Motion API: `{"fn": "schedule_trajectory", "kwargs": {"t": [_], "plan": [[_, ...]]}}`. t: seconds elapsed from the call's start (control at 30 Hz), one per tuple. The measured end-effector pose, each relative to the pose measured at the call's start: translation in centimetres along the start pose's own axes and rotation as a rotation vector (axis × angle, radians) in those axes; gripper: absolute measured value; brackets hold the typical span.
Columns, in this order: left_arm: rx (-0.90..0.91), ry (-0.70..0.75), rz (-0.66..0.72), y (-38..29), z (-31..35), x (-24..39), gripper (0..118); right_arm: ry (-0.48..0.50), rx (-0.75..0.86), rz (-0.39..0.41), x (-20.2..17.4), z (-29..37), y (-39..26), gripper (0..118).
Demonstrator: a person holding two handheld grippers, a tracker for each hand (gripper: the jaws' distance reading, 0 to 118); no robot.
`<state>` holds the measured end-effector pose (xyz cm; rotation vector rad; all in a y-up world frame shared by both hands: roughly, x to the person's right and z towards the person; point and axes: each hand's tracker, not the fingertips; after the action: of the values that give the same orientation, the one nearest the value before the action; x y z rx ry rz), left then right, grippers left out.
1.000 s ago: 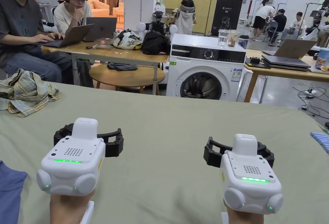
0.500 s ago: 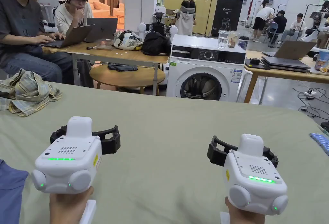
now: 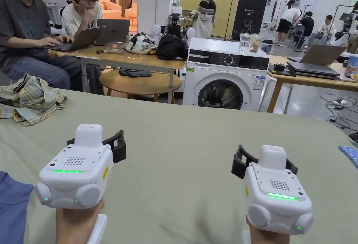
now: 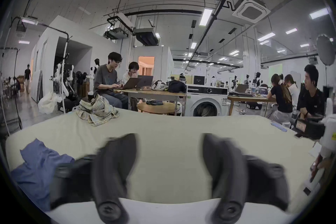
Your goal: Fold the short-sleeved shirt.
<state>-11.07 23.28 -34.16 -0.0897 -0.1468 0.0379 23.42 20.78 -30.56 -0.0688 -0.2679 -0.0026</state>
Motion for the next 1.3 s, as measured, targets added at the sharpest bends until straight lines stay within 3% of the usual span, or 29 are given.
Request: {"fn": "schedule_trajectory", "kwargs": {"t": [0.03,0.07,0.47,0.7,0.9,1.07,1.1,1.13,1.17,1.3], "plan": [[-0.006,0.012,-0.026,0.0,0.0,0.2,0,-0.005,-0.001,0.020,-0.2,0.0,0.0,14],[-0.007,0.029,-0.038,0.1,0.0,0.4,0,-0.012,-0.005,0.036,-0.5,0.0,0.0,0],[-0.042,0.131,-0.064,0.0,0.7,-3.8,0,0.005,-0.025,-0.007,-3.2,-0.3,0.0,0],[-0.205,0.278,-0.005,1.7,4.1,-13.6,0,0.225,-0.059,0.002,-11.3,0.1,1.2,0],[-0.490,0.414,0.083,1.9,8.0,-22.0,0,0.366,-0.111,0.006,-19.3,1.4,0.9,0],[-0.722,0.373,0.184,-0.1,9.9,-27.1,0,0.455,-0.135,0.053,-23.3,2.7,-0.7,0],[-0.756,0.361,0.200,-0.7,10.2,-27.5,11,0.470,-0.137,0.060,-23.8,2.9,-1.0,0],[-0.803,0.349,0.213,-1.3,10.0,-28.2,34,0.479,-0.139,0.072,-24.2,3.1,-1.2,0],[-0.826,0.325,0.244,-1.9,10.0,-28.7,68,0.488,-0.143,0.083,-24.5,3.3,-1.4,0],[-0.874,0.304,0.323,-4.5,9.0,-29.6,68,0.502,-0.156,0.115,-25.0,3.3,-2.2,0]]}}
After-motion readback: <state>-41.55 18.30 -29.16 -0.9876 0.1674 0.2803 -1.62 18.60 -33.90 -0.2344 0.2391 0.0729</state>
